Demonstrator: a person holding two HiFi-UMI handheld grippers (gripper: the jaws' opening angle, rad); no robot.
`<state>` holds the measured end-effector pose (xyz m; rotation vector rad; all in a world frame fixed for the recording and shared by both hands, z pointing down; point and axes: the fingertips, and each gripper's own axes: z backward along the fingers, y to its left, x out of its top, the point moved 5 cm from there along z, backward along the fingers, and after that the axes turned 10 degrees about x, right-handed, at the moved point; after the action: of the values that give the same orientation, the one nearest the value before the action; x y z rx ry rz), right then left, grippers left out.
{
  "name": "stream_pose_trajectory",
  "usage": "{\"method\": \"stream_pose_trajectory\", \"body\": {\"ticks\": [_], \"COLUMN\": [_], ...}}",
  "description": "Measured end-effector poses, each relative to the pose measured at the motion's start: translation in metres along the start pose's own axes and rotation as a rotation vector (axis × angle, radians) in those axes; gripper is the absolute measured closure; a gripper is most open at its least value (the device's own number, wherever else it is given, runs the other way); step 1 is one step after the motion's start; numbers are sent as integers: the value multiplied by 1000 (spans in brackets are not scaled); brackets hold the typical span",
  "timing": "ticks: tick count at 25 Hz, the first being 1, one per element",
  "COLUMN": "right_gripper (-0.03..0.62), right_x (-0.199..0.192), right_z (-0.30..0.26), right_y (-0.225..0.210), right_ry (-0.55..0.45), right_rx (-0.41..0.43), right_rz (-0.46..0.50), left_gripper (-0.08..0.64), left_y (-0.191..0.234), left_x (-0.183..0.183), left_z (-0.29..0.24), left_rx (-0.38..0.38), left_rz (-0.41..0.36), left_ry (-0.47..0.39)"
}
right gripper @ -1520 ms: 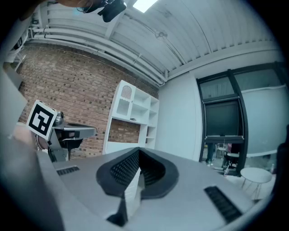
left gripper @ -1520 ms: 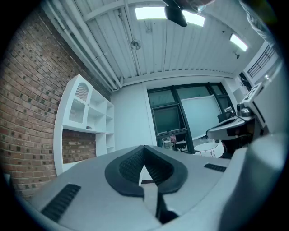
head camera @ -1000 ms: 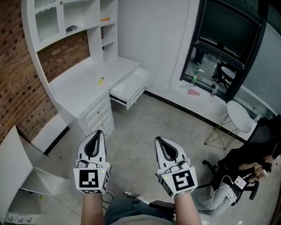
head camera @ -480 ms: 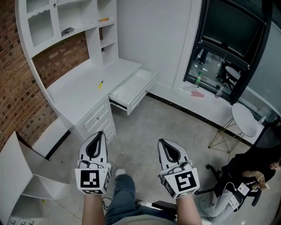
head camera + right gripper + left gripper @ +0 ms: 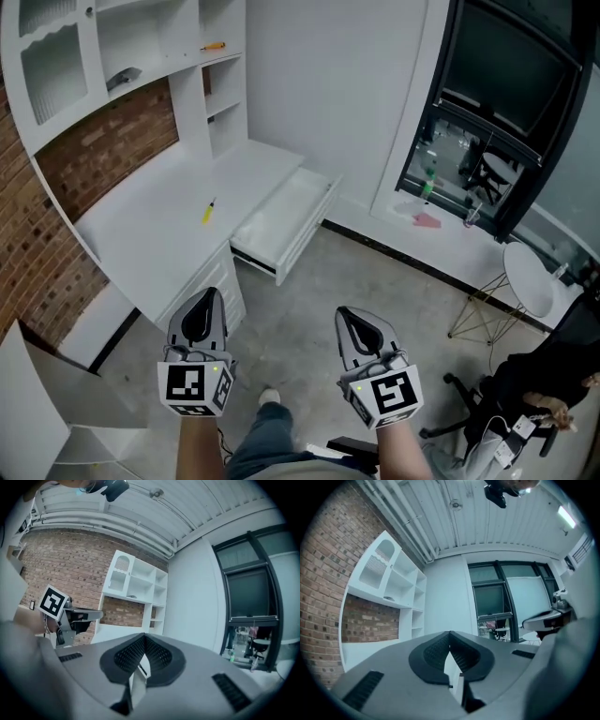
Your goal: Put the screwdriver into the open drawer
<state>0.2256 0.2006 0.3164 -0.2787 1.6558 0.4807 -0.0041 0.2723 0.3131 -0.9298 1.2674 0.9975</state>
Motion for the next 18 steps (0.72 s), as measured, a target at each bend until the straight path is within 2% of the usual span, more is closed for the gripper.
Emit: {"method": "stream_pose_trajectory", "body": {"ticks": [3, 8, 12, 18], "right_gripper": [581, 581, 581, 581], "right_x": [5, 15, 15, -1], "right_z": [-51, -122, -158, -195], "right_y": [-17, -40, -55, -82], "right_ry": [3, 16, 33, 78], "right_rx": [-11, -33, -51, -62], "right_rz": [2, 18, 22, 1], "left_gripper": [548, 546, 546, 546], "left_y": [25, 59, 79, 98], "left_x": [-5, -13, -23, -48], "left_z": [-50, -118, -155, -203], "left_rx": [-30, -70, -90, -84], "left_rz": [45, 66, 91, 120], "left_ry": [0, 21, 22, 80]}}
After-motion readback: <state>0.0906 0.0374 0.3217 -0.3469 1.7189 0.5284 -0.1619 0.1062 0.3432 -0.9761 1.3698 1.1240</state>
